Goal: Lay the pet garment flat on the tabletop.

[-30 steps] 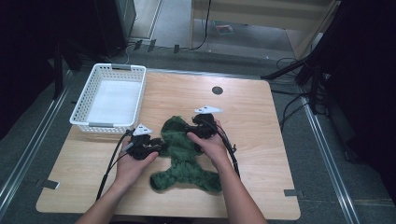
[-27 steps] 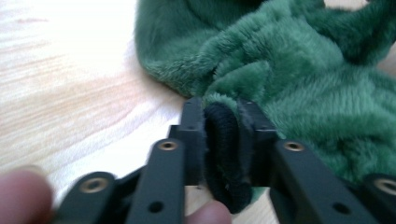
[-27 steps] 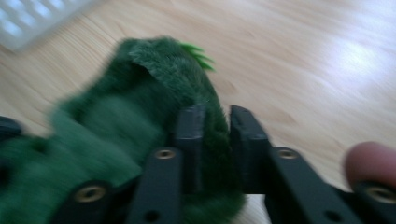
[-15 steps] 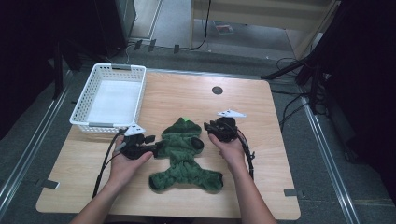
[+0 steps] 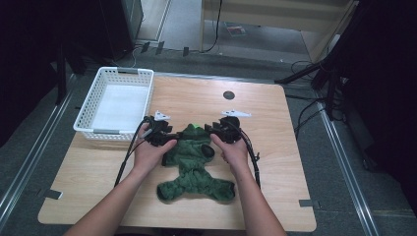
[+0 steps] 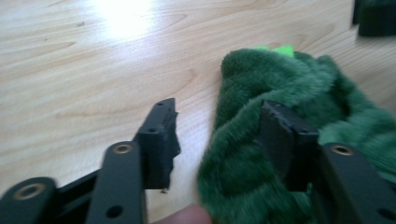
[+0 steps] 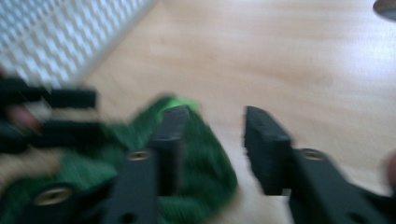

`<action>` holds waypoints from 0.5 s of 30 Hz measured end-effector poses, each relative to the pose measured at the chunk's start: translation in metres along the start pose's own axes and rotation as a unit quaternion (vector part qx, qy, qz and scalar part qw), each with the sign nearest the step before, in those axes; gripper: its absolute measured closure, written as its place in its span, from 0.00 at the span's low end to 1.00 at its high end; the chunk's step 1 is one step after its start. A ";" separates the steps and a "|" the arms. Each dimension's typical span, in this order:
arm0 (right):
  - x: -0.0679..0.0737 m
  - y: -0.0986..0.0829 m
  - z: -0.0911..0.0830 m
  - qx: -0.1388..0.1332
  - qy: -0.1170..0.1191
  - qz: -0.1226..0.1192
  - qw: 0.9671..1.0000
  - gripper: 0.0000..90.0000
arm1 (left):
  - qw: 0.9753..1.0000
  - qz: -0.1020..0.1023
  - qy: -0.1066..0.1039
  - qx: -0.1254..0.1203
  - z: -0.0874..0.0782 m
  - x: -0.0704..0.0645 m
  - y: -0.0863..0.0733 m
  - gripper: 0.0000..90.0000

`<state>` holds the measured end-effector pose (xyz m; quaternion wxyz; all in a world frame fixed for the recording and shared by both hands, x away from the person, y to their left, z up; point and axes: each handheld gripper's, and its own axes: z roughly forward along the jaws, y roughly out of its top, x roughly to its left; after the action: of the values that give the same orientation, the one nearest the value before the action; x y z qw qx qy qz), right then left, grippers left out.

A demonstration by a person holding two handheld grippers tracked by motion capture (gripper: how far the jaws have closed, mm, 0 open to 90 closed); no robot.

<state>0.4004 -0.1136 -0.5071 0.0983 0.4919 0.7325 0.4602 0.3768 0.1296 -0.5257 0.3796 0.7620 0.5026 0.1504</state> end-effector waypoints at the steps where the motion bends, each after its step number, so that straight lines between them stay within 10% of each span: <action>1: 0.000 0.003 0.002 -0.010 0.006 0.012 1.000 0.76 | 1.000 0.010 0.001 0.004 0.003 -0.001 0.001 0.59; 8: 0.016 0.000 0.033 0.056 -0.004 -0.026 0.998 0.76 | 0.999 0.000 0.022 0.031 0.015 0.004 0.001 0.95; 15: 0.031 -0.015 0.039 0.105 0.010 -0.085 0.991 0.71 | 0.999 -0.033 0.021 0.031 0.014 0.014 0.001 0.85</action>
<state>0.3987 -0.0675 -0.5311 0.0776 0.4308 0.8167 0.3759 0.3924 0.1358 -0.5368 0.3497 0.7532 0.5397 0.1383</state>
